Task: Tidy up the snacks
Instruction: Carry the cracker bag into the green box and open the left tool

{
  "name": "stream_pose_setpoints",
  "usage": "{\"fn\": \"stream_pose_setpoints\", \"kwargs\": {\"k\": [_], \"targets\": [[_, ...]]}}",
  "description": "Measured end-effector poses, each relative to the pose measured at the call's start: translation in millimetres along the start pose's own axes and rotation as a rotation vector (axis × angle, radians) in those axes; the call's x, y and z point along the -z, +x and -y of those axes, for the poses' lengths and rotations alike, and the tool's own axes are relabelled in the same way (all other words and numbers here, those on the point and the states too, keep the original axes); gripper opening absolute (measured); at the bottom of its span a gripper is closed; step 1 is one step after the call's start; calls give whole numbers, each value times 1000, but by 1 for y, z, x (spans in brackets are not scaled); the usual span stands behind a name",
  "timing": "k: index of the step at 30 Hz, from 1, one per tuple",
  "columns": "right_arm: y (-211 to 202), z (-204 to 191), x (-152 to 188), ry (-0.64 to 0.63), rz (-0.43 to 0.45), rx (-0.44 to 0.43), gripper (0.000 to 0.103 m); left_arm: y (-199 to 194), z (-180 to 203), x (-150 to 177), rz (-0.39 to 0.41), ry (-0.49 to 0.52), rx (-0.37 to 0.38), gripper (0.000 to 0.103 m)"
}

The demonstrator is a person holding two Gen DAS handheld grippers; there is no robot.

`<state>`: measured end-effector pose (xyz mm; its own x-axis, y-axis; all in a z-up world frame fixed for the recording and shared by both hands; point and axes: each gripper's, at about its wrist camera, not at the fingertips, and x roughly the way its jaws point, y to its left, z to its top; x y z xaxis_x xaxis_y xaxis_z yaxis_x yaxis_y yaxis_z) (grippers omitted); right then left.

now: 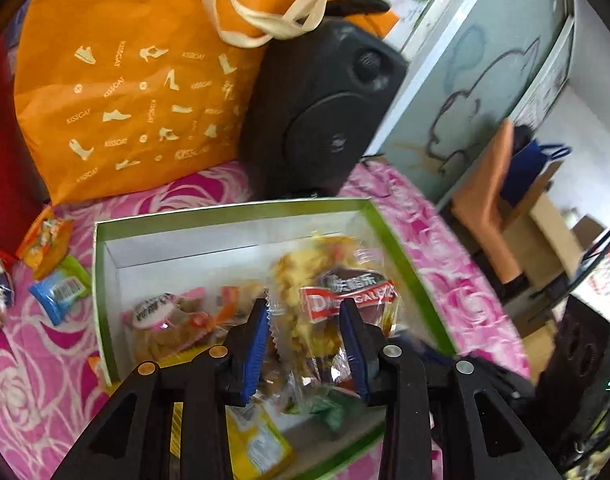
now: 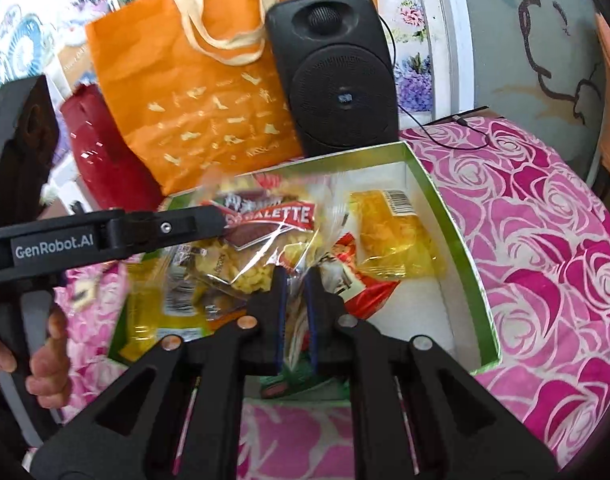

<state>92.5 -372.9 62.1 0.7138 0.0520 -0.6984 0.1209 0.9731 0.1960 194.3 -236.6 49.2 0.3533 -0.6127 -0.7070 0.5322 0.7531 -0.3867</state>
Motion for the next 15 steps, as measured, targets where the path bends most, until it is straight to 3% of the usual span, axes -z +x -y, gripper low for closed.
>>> {"fn": "stream_pose_setpoints", "kwargs": {"k": [1,3,5,7,10,13,15], "targets": [[3,1,1,-2,-3,15,19,3,-1,2,-12,-2,-18,40],[5,3,3,-2,-10,16,37,2,-7,6,-10,-21,-11,51],[4,3,6,-23,6,31,79,-3,-10,7,6,-44,-23,85],[4,0,8,-46,11,48,87,-10,-11,9,30,-49,-86,92],[5,-1,11,-38,1,44,87,-15,-12,12,39,-20,-154,93],[5,-5,12,-38,-3,53,98,-21,-15,16,39,-22,-189,93],[3,-10,12,-46,-2,49,100,-25,-19,17,43,-33,-188,93]]}}
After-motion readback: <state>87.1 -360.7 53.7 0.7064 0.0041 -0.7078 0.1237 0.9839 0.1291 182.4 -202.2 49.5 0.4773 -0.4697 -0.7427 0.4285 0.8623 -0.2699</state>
